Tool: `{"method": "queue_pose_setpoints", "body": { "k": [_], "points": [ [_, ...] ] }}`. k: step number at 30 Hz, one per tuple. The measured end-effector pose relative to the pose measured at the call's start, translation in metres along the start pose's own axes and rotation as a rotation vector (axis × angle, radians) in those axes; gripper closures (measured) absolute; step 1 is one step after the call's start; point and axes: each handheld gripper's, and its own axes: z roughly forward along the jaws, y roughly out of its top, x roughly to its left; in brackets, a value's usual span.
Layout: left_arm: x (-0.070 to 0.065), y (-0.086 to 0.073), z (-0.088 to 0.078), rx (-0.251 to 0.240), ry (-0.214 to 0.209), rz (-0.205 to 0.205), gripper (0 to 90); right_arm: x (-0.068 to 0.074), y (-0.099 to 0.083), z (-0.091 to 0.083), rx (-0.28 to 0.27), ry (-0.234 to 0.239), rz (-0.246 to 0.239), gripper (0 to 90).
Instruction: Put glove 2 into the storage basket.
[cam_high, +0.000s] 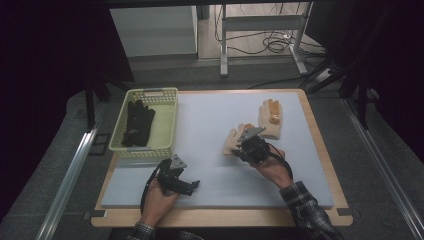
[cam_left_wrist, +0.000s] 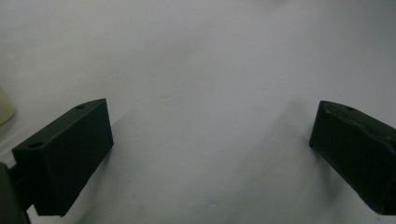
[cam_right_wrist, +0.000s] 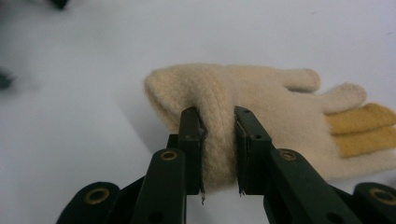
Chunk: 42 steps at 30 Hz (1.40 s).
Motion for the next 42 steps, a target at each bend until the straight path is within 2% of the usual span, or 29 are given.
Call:
{"method": "queue_pose_setpoints", "body": {
  "k": [3, 7, 10, 11, 14, 18, 20, 22, 23, 24, 25, 29, 33, 39, 42],
  "points": [
    [0.000, 0.000, 0.000, 0.000, 0.000, 0.000, 0.0, 0.012, -0.013, -0.010, 0.006, 0.031, -0.015, 73.6],
    [0.000, 0.000, 0.000, -0.001, -0.001, -0.004, 0.0, 0.019, -0.034, -0.020, 0.013, 0.061, 0.001, 72.0],
    [0.000, 0.000, 0.000, 0.000, 0.000, -0.003, 0.0, 0.019, -0.047, -0.021, 0.029, 0.078, 0.028, 62.4],
    [0.000, 0.000, 0.000, 0.000, 0.000, -0.003, 0.0, 0.017, -0.052, -0.023, 0.016, 0.083, 0.044, 56.9],
    [0.000, 0.000, 0.000, 0.000, -0.001, -0.004, 0.0, 0.011, -0.055, -0.031, -0.005, 0.096, 0.082, 49.7],
    [0.000, 0.000, 0.000, 0.000, -0.001, -0.003, 0.0, -0.006, -0.056, -0.044, -0.039, 0.074, 0.131, 46.6],
    [0.000, 0.000, 0.000, 0.000, 0.000, -0.003, 0.0, -0.016, -0.059, -0.047, -0.044, 0.047, 0.152, 46.7],
    [0.000, 0.000, 0.000, -0.001, 0.000, -0.003, 0.0, -0.026, -0.063, -0.048, -0.051, 0.053, 0.190, 46.7],
    [0.000, 0.000, 0.000, -0.001, -0.001, -0.003, 0.0, -0.030, -0.065, -0.047, -0.055, 0.046, 0.215, 47.8],
    [0.000, 0.000, 0.000, 0.000, -0.001, -0.003, 0.0, -0.032, -0.066, -0.046, -0.049, 0.028, 0.216, 49.7],
    [0.000, 0.000, 0.000, 0.000, -0.001, -0.003, 0.0, -0.035, -0.067, -0.043, -0.030, -0.010, 0.221, 54.1],
    [0.000, 0.000, 0.000, 0.000, 0.000, -0.003, 0.0, -0.047, -0.071, -0.028, -0.006, -0.072, 0.250, 72.2],
    [0.000, 0.000, 0.000, -0.001, -0.001, -0.004, 0.0, -0.054, -0.071, -0.012, 0.011, -0.071, 0.259, 77.9],
    [0.000, 0.000, 0.000, -0.001, -0.001, -0.004, 0.0, -0.043, -0.063, 0.002, -0.003, -0.035, 0.244, 78.8],
    [0.000, 0.000, 0.000, -0.001, -0.001, -0.004, 0.0, -0.037, -0.058, 0.005, 0.000, -0.040, 0.217, 77.8]
  ]
}}
